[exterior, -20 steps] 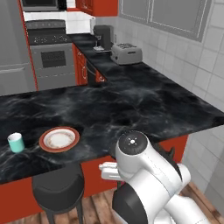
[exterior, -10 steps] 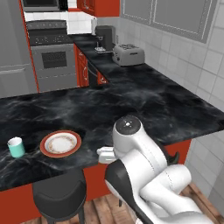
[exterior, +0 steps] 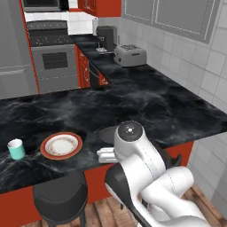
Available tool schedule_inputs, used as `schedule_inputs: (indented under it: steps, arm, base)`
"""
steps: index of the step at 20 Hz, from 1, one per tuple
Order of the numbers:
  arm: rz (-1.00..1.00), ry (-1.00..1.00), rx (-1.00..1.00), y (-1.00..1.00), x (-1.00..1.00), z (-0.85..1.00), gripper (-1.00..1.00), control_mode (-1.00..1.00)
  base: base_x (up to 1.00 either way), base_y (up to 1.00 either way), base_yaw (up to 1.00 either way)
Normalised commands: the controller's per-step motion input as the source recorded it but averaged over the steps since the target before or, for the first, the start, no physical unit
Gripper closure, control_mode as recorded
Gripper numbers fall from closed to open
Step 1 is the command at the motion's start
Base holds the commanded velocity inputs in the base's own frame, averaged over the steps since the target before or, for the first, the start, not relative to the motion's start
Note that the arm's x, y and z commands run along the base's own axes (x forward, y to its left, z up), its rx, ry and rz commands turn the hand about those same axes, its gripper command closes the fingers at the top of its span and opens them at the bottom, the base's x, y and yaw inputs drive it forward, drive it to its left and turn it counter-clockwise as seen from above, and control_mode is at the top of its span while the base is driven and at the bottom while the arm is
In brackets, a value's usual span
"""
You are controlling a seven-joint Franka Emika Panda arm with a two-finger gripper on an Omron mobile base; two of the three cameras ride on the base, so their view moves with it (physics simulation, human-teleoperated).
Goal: Pick up the pan with the steak in it and place it on the dining table. Then place the steak on the plate.
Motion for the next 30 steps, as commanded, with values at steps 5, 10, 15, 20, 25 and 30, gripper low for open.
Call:
schedule_inputs:
  steps: [5, 10, 15, 20, 25, 30]
  arm:
    - [0.23, -0.08, 0.0, -0.16, 0.21, -0.09, 1.0, -1.0]
    - [0.21, 0.0, 0.0, -0.11, 0.28, -0.11, 1.0, -1.0]
    - [0.03, 0.0, 0.02, -0.08, 0.04, -0.06, 1.0, -1.0]
    - [0.11, -0.04, 0.02, -0.35, 0.08, -0.39, 1.0, -1.0]
    - [0.09, -0.09, 0.06, -0.42, 0.29, -0.32, 1.0, -1.0]
    - [0.11, -0.07, 0.05, -0.35, 0.35, -0.47, 1.0, -1.0]
  base:
    - [0.0, 0.0, 0.0]
    - [0.0, 0.0, 0.0]
    - [0.0, 0.0, 0.0]
    - [0.0, 0.0, 0.0]
    - [0.0, 0.0, 0.0]
    - [0.0, 0.0, 0.0]
